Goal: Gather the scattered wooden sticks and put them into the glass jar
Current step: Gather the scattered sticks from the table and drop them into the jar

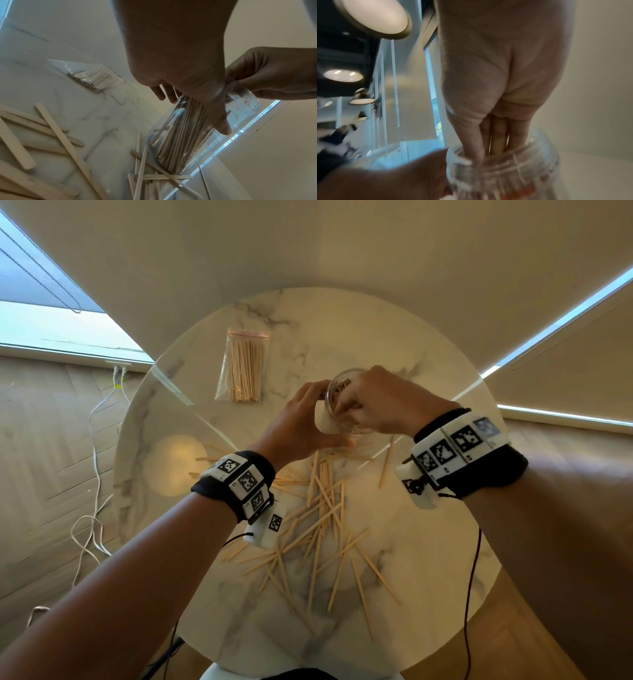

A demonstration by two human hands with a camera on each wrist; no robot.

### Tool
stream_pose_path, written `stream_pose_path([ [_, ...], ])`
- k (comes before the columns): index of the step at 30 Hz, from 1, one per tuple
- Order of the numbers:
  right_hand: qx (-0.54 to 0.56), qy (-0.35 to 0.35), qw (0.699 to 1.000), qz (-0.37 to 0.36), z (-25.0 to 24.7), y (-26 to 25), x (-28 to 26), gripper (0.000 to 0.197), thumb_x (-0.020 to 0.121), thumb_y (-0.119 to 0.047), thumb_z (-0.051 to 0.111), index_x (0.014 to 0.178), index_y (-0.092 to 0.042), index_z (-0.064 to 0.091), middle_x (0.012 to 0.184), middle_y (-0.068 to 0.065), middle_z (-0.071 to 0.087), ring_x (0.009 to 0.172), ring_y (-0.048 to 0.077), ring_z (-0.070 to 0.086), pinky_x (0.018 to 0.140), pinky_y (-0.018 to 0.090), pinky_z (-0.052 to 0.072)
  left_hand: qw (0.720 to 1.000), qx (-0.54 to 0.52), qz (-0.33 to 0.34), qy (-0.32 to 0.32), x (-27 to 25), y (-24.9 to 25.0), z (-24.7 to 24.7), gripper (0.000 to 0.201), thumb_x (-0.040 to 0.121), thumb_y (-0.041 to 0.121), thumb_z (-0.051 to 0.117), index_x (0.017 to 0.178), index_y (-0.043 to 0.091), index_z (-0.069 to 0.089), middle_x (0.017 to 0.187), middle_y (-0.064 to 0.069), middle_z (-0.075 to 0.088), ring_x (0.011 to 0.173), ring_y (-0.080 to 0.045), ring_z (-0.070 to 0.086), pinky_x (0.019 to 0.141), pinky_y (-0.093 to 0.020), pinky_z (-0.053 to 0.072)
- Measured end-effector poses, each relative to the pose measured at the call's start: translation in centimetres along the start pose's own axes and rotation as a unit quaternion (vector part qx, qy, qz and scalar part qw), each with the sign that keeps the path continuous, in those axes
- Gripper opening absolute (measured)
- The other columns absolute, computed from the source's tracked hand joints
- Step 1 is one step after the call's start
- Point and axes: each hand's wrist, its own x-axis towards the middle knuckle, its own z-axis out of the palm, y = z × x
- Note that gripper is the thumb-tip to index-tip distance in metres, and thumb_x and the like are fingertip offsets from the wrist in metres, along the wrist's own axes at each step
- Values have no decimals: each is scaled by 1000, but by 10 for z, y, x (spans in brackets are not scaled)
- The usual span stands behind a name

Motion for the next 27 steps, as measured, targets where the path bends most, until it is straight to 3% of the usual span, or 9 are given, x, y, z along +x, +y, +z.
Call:
stream_pose_path([
  [3, 42, 67, 996, 38, -9, 13, 4, 26, 96, -12, 63, 114, -22, 79, 116, 1, 75, 98, 14, 69, 89, 26, 53, 1000, 5, 7, -1, -1, 0, 0, 103, 65, 52, 92, 150, 20, 43, 142, -3, 54, 121, -9, 49, 97, -23, 41],
  [5, 16, 22, 999, 41, -7, 15, 6, 31, 96, -9, 59, 116, -22, 77, 119, 1, 73, 103, 20, 69, 92, 38, 56, 1000, 9, 3, 0, -1, 1, -1, 103, 65, 52, 92, 150, 21, 43, 142, -3, 54, 121, -9, 49, 98, -25, 42],
  [8, 16, -7, 1000, -7, 2, 9, 0, 33, 94, -5, 54, 111, -19, 79, 124, -4, 70, 106, 20, 67, 93, 39, 54, 1000, 10, -6, -4, -2, 4, -1, 104, 66, 49, 93, 152, 21, 42, 145, -3, 52, 122, -7, 46, 99, -24, 40],
  [10, 87, 93, 992, 3, 1, 9, -10, 30, 94, -8, 55, 108, -21, 78, 117, -5, 73, 104, 12, 67, 92, 31, 54, 1000, 18, 0, -11, -6, 6, -3, 102, 69, 54, 89, 153, 22, 40, 146, -5, 51, 124, -9, 47, 101, -26, 41],
  [12, 153, 234, 960, 28, -1, 16, -26, 23, 96, -11, 58, 104, -20, 78, 105, -6, 75, 96, 5, 67, 87, 19, 53, 999, 34, 0, -22, -15, 3, -5, 100, 73, 58, 84, 154, 21, 38, 147, -7, 51, 129, -16, 51, 105, -31, 44],
  [15, 187, 362, 907, 103, 14, 35, -57, 18, 94, -13, 58, 96, -16, 75, 94, -6, 73, 88, 5, 67, 84, 18, 53, 995, 85, -35, -41, -41, -8, -12, 81, 85, 41, 82, 152, 16, 43, 149, -9, 49, 132, -22, 52, 112, -40, 46],
  [18, 151, 281, 926, 201, 66, 67, -73, 19, 92, -9, 57, 98, -16, 73, 99, 0, 71, 89, 16, 65, 90, 37, 54, 982, 168, -54, -73, -76, -25, -19, 59, 90, 24, 74, 145, 19, 52, 146, -10, 51, 131, -31, 53, 109, -53, 48],
  [22, 32, 78, 982, 171, 148, 80, -80, 36, 85, -1, 58, 117, -14, 69, 116, 11, 58, 96, 33, 61, 87, 44, 54, 956, 263, -68, -110, -110, -38, -13, 48, 90, 25, 72, 137, 20, 61, 136, -9, 55, 126, -37, 53, 98, -50, 49],
  [27, -109, 113, 981, 119, 195, 64, -88, 10, 85, -10, 69, 94, -9, 64, 94, 13, 61, 82, 36, 59, 70, 42, 48, 946, 296, -41, -126, -132, -32, 9, 40, 95, 28, 64, 133, 19, 62, 130, -7, 59, 121, -34, 56, 102, -48, 48],
])
